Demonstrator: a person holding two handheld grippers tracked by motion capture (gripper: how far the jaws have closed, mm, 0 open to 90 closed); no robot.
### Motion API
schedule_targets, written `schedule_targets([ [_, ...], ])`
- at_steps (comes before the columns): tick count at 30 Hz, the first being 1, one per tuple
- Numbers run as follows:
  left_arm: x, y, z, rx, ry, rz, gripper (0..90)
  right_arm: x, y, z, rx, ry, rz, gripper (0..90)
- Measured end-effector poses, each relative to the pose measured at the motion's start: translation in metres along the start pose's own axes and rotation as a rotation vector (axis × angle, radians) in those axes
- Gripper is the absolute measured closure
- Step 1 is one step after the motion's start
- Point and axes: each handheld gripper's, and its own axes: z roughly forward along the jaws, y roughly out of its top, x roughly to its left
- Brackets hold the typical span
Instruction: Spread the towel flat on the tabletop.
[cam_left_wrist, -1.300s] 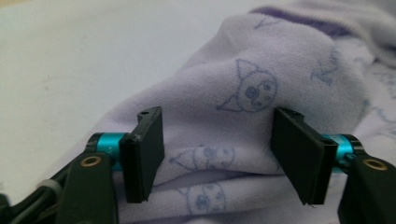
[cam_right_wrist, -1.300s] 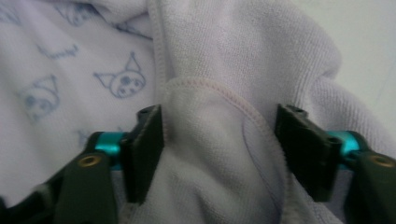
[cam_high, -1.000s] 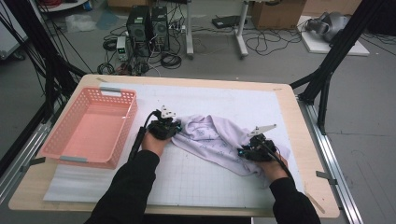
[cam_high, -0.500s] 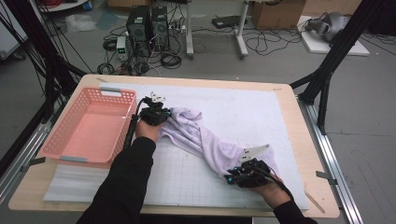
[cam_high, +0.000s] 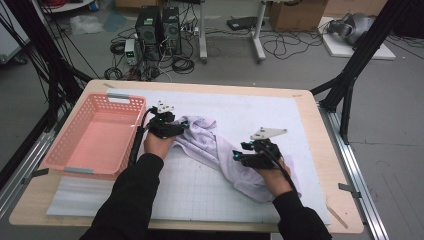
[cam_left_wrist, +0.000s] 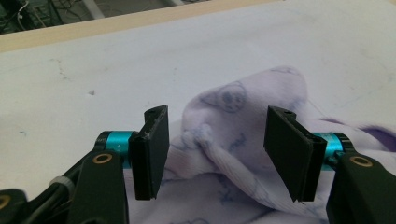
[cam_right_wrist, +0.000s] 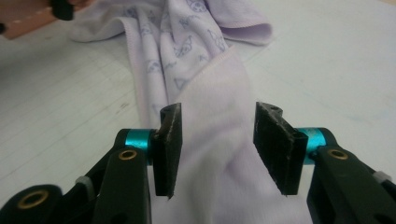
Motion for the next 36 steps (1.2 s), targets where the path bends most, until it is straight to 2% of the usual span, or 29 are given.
schedule_targets([
  [1,-0.001,-0.001,-0.002,-0.002,-0.002,0.009,40.8,0.000,0.004,0.009,0.014,-0.001,-0.015,52.8],
  [6,-0.006,-0.007,-0.007,-0.001,-0.009,0.038,42.5,0.003,0.017,0.049,0.099,0.019,-0.010,55.1],
  [8,-0.006,-0.010,-0.008,0.004,-0.009,0.038,42.7,0.004,0.017,0.060,0.108,0.020,-0.014,56.4],
  [9,-0.006,-0.010,-0.008,0.004,-0.009,0.038,42.7,0.005,0.017,0.063,0.127,0.021,-0.012,58.8],
  [10,-0.006,-0.013,-0.009,0.020,-0.013,0.041,42.7,0.005,0.017,0.067,0.141,0.016,-0.027,64.8],
  [12,-0.007,-0.015,-0.010,0.013,-0.015,0.045,42.8,0.005,0.015,0.070,0.174,0.004,-0.059,76.4],
  [14,-0.008,-0.015,-0.011,0.013,-0.019,0.045,43.2,0.001,0.017,0.066,0.160,-0.003,-0.055,80.8],
  [18,-0.013,-0.018,-0.014,0.016,-0.034,0.060,43.7,-0.014,0.017,0.051,0.131,-0.035,-0.002,80.8],
  [22,-0.026,-0.023,-0.015,0.028,-0.056,0.095,44.6,-0.029,0.015,0.037,0.122,-0.069,0.029,80.7],
  [24,-0.032,-0.025,-0.014,0.046,-0.062,0.123,45.0,-0.034,0.014,0.034,0.130,-0.098,0.017,80.8],
  [25,-0.032,-0.025,-0.014,0.046,-0.062,0.123,45.0,-0.035,0.013,0.033,0.136,-0.123,0.011,80.8],
  [26,-0.039,-0.025,-0.014,0.055,-0.073,0.144,45.2,-0.038,0.013,0.033,0.146,-0.141,0.007,80.7],
  [27,-0.042,-0.026,-0.014,0.058,-0.075,0.156,45.2,-0.042,0.011,0.033,0.153,-0.146,0.015,80.2],
  [29,-0.048,-0.026,-0.014,0.065,-0.079,0.180,45.4,-0.049,0.008,0.033,0.158,-0.127,0.055,77.7],
  [31,-0.055,-0.029,-0.012,0.093,-0.083,0.200,45.6,-0.052,0.007,0.032,0.146,-0.124,0.078,75.4],
  [35,-0.061,-0.037,-0.012,0.090,-0.091,0.178,45.3,-0.054,0.009,0.028,0.102,-0.152,0.095,69.6],
  [36,-0.062,-0.043,-0.010,0.106,-0.082,0.176,45.0,-0.053,0.009,0.028,0.092,-0.150,0.099,66.9],
])
